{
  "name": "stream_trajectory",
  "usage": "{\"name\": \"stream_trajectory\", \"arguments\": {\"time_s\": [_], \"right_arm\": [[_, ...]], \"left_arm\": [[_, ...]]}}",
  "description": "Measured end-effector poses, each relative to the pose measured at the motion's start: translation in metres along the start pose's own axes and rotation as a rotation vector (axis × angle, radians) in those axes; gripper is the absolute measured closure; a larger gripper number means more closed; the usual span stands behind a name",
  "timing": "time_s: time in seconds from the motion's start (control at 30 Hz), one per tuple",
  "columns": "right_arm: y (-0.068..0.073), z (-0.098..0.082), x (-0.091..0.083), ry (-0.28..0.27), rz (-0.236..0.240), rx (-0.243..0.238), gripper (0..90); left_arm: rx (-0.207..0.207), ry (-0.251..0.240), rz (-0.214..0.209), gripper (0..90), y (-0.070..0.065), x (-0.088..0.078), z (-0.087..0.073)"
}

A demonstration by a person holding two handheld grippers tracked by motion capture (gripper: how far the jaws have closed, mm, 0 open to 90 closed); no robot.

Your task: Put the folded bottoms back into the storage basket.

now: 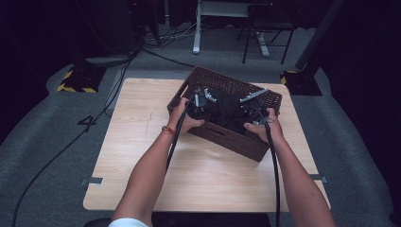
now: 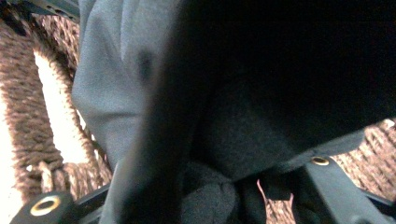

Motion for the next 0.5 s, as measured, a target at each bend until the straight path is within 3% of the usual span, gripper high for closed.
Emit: {"name": "stream_trajectory", "arguments": {"time_s": [0.2,0.37,0.4,0.43,0.5], "right_arm": [[-0.0004,-0.0032,-0.0009,0.042,0.016,0.037,55.6],[-0.0023,-0.0051,0.0000,0.082,0.006,0.066,53.2],[-0.0026,-0.0054,0.0004,0.086,0.004,0.069,52.5],[-0.0039,-0.0062,0.0015,0.098,-0.014,0.077,48.2],[-0.0049,-0.0068,0.0031,0.122,-0.047,0.087,43.4]], "left_arm": [[0.013,0.016,-0.004,61.9,-0.0009,0.0007,-0.0004],[0.013,0.037,-0.004,54.3,-0.0001,0.0027,-0.0002],[0.008,0.048,0.011,54.3,0.0018,0.0032,-0.0009],[-0.003,0.058,0.008,47.8,0.0049,0.0039,-0.0028],[-0.011,0.056,0.011,45.7,0.0085,0.0023,-0.0043]]}}
Point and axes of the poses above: each handheld gripper's, and its own axes: x roughly forward along the jaws, z roughly out of its top, y roughly to its left, the point moved 5 cm from there along x, roughly forward along the jaws, and after that the axes turned 10 degrees about z, right-handed, at the moved point
